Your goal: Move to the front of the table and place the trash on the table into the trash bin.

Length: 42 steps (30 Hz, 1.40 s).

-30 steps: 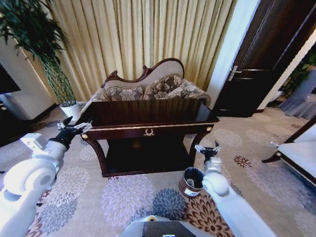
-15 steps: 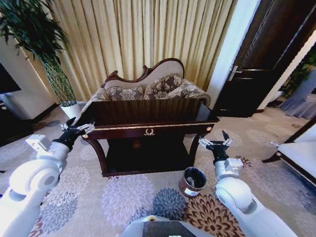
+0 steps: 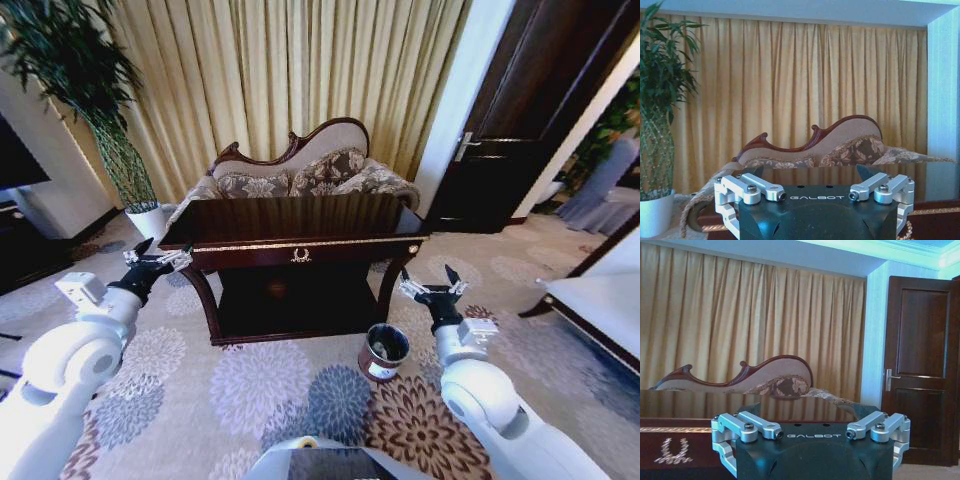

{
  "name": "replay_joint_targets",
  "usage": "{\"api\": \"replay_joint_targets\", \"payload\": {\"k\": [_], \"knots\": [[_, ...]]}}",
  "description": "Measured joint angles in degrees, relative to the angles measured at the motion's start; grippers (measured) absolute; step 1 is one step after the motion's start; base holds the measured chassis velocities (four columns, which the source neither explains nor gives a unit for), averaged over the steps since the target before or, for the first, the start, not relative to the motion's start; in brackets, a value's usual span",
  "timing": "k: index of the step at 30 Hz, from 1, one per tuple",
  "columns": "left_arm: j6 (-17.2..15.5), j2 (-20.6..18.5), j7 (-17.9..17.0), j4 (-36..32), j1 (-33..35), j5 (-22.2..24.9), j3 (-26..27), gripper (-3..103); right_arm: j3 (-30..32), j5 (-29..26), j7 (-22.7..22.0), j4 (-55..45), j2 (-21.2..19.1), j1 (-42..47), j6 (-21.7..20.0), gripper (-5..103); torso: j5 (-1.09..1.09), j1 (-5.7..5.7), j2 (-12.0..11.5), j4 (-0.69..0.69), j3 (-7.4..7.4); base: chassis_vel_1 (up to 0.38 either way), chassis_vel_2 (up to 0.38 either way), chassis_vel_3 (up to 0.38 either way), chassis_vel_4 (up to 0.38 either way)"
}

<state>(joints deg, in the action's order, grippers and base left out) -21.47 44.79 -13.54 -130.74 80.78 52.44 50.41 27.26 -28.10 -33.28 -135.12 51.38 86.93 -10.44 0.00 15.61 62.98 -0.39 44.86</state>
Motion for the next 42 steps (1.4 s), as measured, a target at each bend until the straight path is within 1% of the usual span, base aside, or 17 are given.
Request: {"api": "replay_joint_targets", "payload": {"k": [3,5,12,17,28,29,32,34,35,36,37,38,39,41,42], "knots": [[0.0,0.0,0.0,0.5,-0.2,-0.3,-0.2,100,-0.9,-0.2,0.4,0.2,0.1,0.1,0.0,100,-0.02,0.02,0.0,0.01,0.01,0.148,-0.149,-0.157,0.144],[0.0,-0.1,0.0,0.8,-0.4,-0.4,-0.4,100,-1.6,-0.1,0.8,0.4,0.4,0.3,0.1,100,0.00,0.04,0.0,-0.03,0.02,0.132,-0.119,-0.164,0.116],[-0.1,-0.3,0.0,1.0,-0.5,-0.4,-0.5,100,-2.8,0.6,1.1,0.9,0.8,0.2,0.3,100,0.00,0.07,0.0,-0.02,0.03,0.153,-0.150,-0.155,0.159],[-0.1,-0.5,0.0,1.0,-0.5,-0.4,-0.5,100,-2.7,0.8,1.1,1.2,0.8,0.2,0.4,100,0.00,0.03,0.0,0.00,0.01,0.229,-0.230,-0.217,0.246],[0.0,-0.5,0.0,0.6,-0.3,-0.3,-0.5,100,-2.3,2.0,1.0,1.0,1.4,1.3,0.9,100,0.02,0.03,0.0,-0.02,0.01,0.241,-0.252,-0.241,0.246],[0.0,-0.5,0.1,0.6,-0.3,-0.3,-0.5,100,-2.2,2.2,1.0,1.0,1.5,1.4,1.0,100,-0.01,0.04,0.0,0.00,0.02,0.234,-0.240,-0.229,0.243],[0.0,-0.5,0.1,0.4,-0.3,-0.3,-0.4,100,-2.2,2.4,1.0,0.8,1.6,1.6,1.1,100,-0.03,0.04,0.0,-0.01,0.02,0.232,-0.200,-0.229,0.196],[0.0,-0.5,0.2,0.4,-0.2,-0.2,-0.3,100,-2.1,2.6,0.9,0.7,1.8,1.8,1.2,100,0.02,0.05,0.0,-0.05,0.03,0.273,-0.198,-0.232,0.230],[0.0,-0.5,0.2,0.4,-0.2,-0.2,-0.3,100,-2.1,2.6,0.9,0.7,1.8,1.8,1.2,100,0.02,0.05,0.0,-0.05,0.03,0.288,-0.198,-0.235,0.261],[0.0,-0.5,0.3,0.4,-0.2,-0.2,-0.3,100,-2.1,2.7,0.8,0.7,1.8,1.9,1.2,100,0.08,0.06,0.0,-0.06,0.03,0.288,-0.228,-0.227,0.261],[0.1,-0.4,0.3,0.4,-0.2,-0.2,-0.3,100,-2.0,2.7,0.8,0.7,1.9,2.0,1.2,100,0.06,0.05,0.0,-0.01,0.02,0.216,-0.228,-0.155,0.283],[0.1,-0.4,0.3,0.4,-0.2,-0.2,-0.3,100,-2.0,2.7,0.8,0.7,1.9,2.0,1.2,100,0.06,0.05,0.0,-0.01,0.02,0.216,-0.228,-0.155,0.283],[0.1,-0.2,0.3,0.4,-0.2,-0.3,-0.3,100,-1.8,2.8,0.8,0.5,1.9,2.2,1.2,100,-0.09,0.03,0.0,0.06,0.00,0.203,-0.219,-0.155,0.256],[0.2,-0.2,0.3,0.4,-0.2,-0.3,-0.4,100,-1.7,2.8,0.8,0.5,1.9,2.3,1.2,100,-0.07,0.03,0.0,0.05,0.00,0.203,-0.269,-0.188,0.256],[0.2,-0.1,0.3,0.4,-0.3,-0.5,-0.6,100,-1.5,2.9,0.8,0.6,1.9,2.3,1.7,100,0.01,0.02,0.0,-0.03,0.01,0.262,-0.235,-0.297,0.211]]}}
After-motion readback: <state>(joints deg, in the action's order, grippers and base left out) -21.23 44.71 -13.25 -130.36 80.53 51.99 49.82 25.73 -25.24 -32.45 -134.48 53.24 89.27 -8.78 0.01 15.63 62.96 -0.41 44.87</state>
